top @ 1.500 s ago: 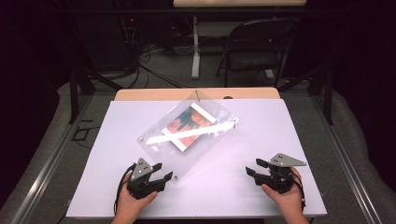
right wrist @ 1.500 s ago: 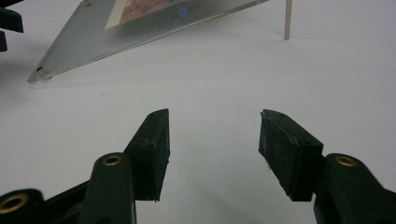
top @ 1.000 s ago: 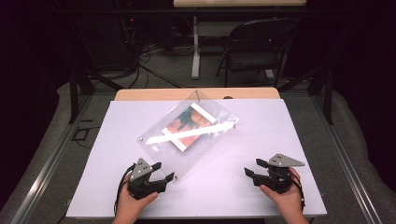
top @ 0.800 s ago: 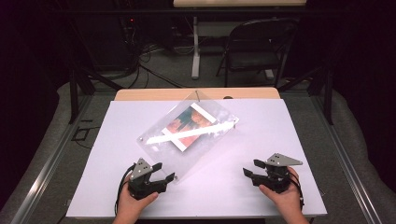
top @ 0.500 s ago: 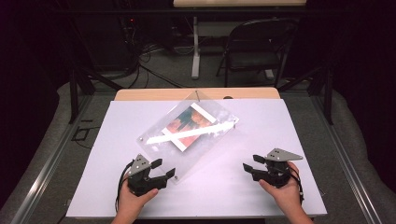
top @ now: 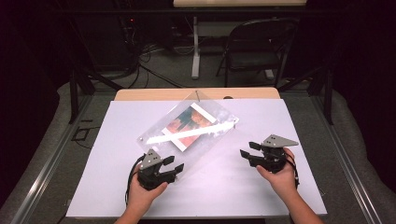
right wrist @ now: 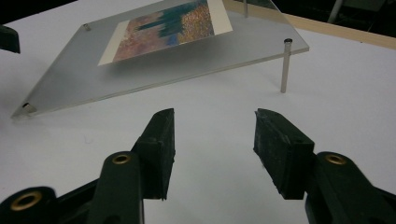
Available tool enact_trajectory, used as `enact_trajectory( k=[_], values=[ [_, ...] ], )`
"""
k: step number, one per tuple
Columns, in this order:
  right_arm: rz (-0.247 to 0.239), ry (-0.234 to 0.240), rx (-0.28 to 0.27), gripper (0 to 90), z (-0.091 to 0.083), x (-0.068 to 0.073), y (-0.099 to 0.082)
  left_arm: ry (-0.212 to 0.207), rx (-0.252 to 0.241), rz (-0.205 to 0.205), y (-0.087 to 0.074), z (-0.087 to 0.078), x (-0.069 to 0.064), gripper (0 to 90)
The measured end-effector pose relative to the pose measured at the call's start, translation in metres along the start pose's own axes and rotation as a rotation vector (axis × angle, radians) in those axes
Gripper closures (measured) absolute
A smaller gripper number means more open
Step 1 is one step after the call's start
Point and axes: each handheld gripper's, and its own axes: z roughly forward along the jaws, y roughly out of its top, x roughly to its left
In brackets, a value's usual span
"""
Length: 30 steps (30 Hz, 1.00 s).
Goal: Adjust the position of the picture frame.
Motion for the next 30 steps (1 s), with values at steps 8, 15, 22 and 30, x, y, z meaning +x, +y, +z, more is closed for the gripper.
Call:
enact_trajectory(
  k=[8,15,22,30],
  values=[
    [-0.036,-0.059,0.011,60.7,0.021,-0.009,0.003,-0.011,0.003,-0.017,-0.005,0.007,0.001,55.9],
    [-0.01,-0.084,0.037,68.6,0.047,-0.029,0.004,-0.015,0.017,-0.013,-0.01,0.008,0.002,65.3],
    [-0.016,-0.109,0.039,70.5,0.071,-0.043,0.009,-0.027,0.009,-0.005,-0.011,0.007,-0.001,69.0],
    [-0.007,-0.136,0.067,68.6,0.098,-0.055,0.017,-0.037,0.005,-0.005,-0.013,0.008,-0.004,65.2]
  ],
)
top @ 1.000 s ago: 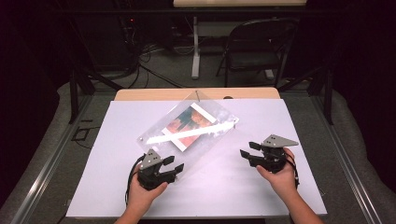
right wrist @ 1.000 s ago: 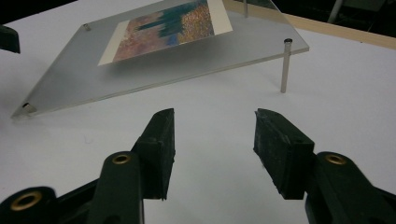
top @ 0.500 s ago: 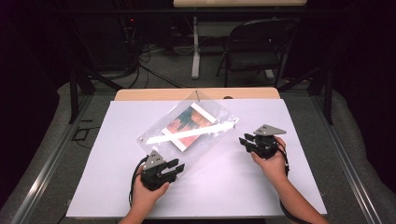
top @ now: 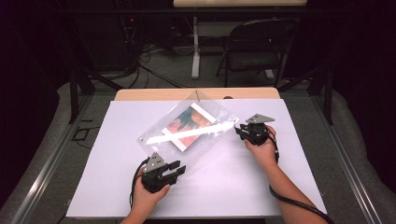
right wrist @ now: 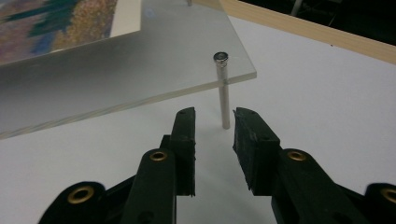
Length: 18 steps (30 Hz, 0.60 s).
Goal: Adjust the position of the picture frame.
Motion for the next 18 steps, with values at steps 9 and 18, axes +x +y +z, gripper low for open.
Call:
enact_trajectory(
  k=[9,18],
  values=[
    [0.004,-0.017,0.031,72.8,0.03,-0.003,0.006,-0.012,0.008,-0.006,-0.001,-0.001,-0.002,66.5],
    [0.009,-0.031,0.045,76.9,0.041,-0.003,0.002,-0.023,0.02,0.002,-0.002,0.002,-0.004,67.3]
  ],
)
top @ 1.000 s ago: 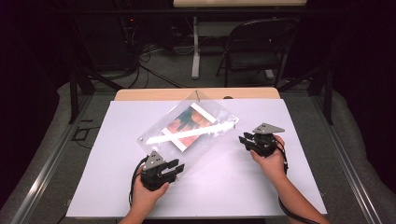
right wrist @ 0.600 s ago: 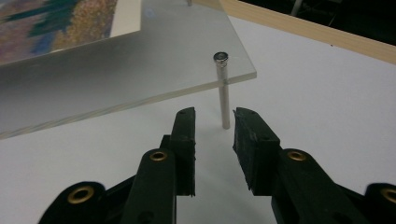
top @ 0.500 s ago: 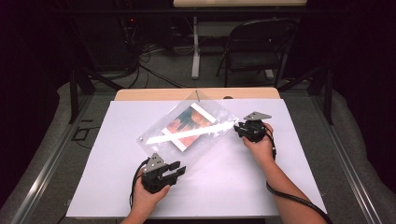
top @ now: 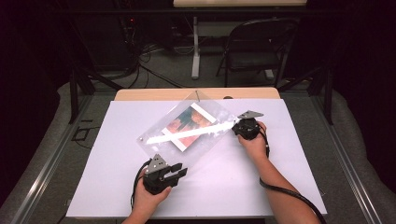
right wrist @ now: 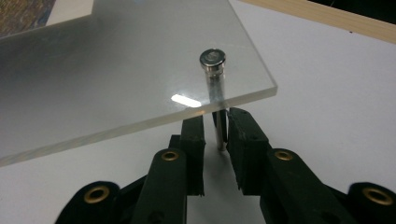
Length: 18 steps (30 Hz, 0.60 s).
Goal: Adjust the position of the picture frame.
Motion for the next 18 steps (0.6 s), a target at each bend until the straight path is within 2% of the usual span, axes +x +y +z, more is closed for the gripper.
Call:
enact_trajectory(
  k=[6,12,18],
  values=[
    [0.028,0.015,0.008,80.8,0.0,-0.004,0.002,0.002,0.004,-0.001,0.0,0.001,0.0,67.5],
    [-0.016,0.004,0.02,82.9,-0.002,-0.002,0.005,-0.002,0.0,-0.016,0.0,0.0,0.0,68.0],
    [-0.003,0.024,0.023,83.0,-0.01,-0.002,0.005,-0.002,-0.006,-0.011,0.0,-0.002,0.0,68.0]
  ],
)
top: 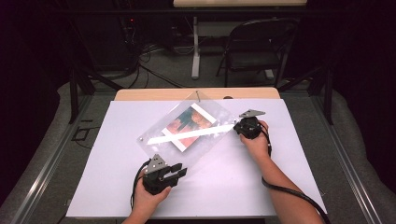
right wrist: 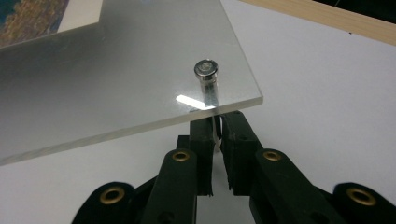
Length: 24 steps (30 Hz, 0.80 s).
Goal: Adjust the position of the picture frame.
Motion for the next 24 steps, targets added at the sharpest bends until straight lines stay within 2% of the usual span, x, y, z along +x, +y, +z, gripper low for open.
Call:
enact_trajectory(
  k=[5,9,12,14,18,24],
  values=[
    [-0.03,0.029,0.009,83.0,-0.015,0.004,-0.004,-0.03,0.017,-0.014,0.001,-0.006,-0.002,74.5],
    [-0.04,0.051,-0.006,82.8,-0.03,0.011,-0.013,-0.012,0.024,0.006,0.001,-0.006,-0.007,81.2],
    [-0.041,0.072,-0.014,82.6,-0.043,0.017,-0.02,-0.028,0.036,0.008,0.001,-0.003,-0.01,86.0],
    [-0.043,0.085,-0.02,82.6,-0.051,0.021,-0.023,-0.032,0.06,0.015,0.001,0.0,-0.014,89.4],
    [-0.053,0.101,-0.044,82.6,-0.065,0.029,-0.026,-0.041,0.11,0.024,0.0,0.008,-0.02,90.0],
    [-0.052,0.134,-0.071,83.3,-0.079,0.038,-0.027,0.001,0.163,0.04,-0.004,0.012,-0.021,89.7]
  ],
)
